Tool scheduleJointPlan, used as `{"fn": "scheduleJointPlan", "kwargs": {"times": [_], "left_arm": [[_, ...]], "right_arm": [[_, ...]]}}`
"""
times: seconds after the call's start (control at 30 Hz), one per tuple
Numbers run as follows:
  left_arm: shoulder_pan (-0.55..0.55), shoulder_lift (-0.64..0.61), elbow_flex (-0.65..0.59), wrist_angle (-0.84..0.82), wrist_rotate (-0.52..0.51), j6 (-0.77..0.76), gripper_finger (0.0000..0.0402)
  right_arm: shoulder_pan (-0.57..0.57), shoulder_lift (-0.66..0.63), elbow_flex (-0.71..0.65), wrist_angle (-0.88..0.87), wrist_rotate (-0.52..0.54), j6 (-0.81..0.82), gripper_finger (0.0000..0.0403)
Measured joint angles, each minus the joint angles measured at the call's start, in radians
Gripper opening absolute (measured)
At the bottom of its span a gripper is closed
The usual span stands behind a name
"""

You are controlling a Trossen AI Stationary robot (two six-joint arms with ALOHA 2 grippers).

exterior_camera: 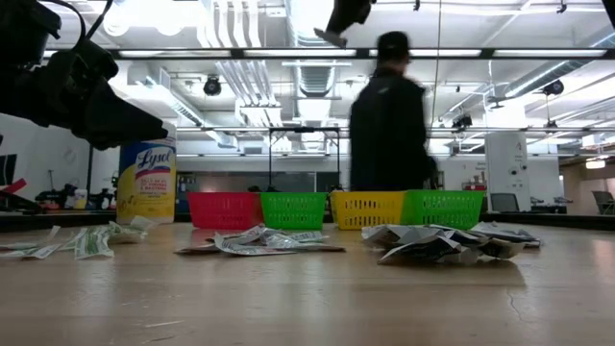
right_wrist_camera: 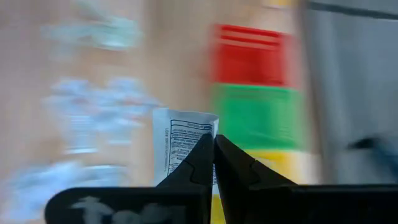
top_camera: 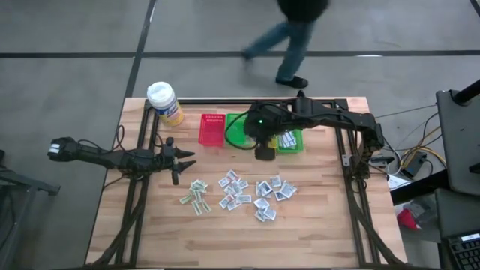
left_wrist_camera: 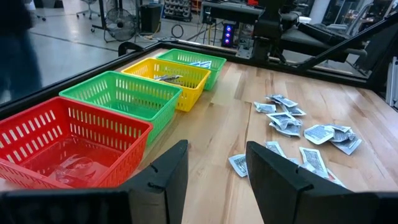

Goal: Pick & Place First Aid Supplies
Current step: Put the blue alcohol pad into the yellow bin

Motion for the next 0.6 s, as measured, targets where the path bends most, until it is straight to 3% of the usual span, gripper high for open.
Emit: {"fn": "scheduleJointPlan", "kwargs": {"times": [0.07,0.17,0.6], "left_arm": [[0.0,0.0,0.0,0.0,0.0,0.0,0.0158],[0.0,0.0,0.0,0.0,0.0,0.0,0.0158],[0.0,0.0,0.0,0.0,0.0,0.0,0.0158]], "right_arm": [[-0.007,0.002,0.0,0.0,0.138,-0.026,0.0008],[-0.03,0.009,0.0,0.001,0.226,-0.075,0.0008],[-0.219,0.072,-0.044,-0.008,0.23,-0.11,0.0008]]}}
